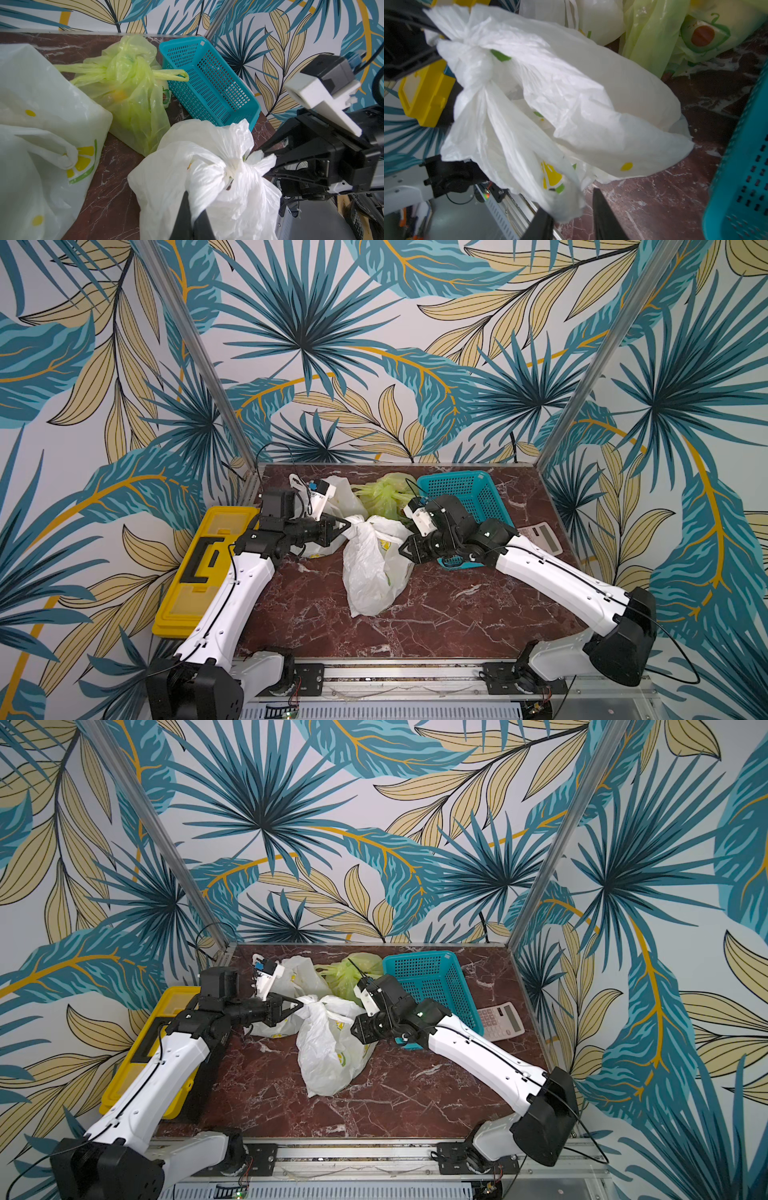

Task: Place the pears into plastic bags & tie knots
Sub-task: Tie the plastic bag at the center of the board.

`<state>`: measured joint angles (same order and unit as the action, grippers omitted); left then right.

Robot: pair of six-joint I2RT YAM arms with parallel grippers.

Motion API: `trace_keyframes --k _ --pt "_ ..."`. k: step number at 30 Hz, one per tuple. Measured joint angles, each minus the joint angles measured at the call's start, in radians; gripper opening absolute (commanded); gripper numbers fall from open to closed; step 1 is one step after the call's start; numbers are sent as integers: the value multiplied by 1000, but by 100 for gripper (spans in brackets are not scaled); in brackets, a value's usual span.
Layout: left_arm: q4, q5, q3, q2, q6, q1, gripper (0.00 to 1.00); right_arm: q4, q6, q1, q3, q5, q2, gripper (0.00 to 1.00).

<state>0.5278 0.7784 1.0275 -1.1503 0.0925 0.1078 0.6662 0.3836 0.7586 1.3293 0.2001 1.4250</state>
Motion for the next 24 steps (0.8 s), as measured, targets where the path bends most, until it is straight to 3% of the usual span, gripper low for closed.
trace_keyframes --k 5,14,16,18,20,24 --pt "8 0 8 -6 -4 16 1 51 -21 8 126 -14 0 65" --pt "14 -4 8 -8 -6 55 1 -47 53 73 262 -46 196 68" --pt "14 -4 8 -10 -6 60 2 -57 69 77 278 -41 252 59" --pt "16 -3 8 -12 -7 62 8 -77 80 77 285 -35 297 32" --pt "36 -2 16 -13 -16 62 21 -95 92 76 284 -33 317 17" --pt "118 -24 78 4 -62 27 36 -118 71 66 281 -22 311 4"
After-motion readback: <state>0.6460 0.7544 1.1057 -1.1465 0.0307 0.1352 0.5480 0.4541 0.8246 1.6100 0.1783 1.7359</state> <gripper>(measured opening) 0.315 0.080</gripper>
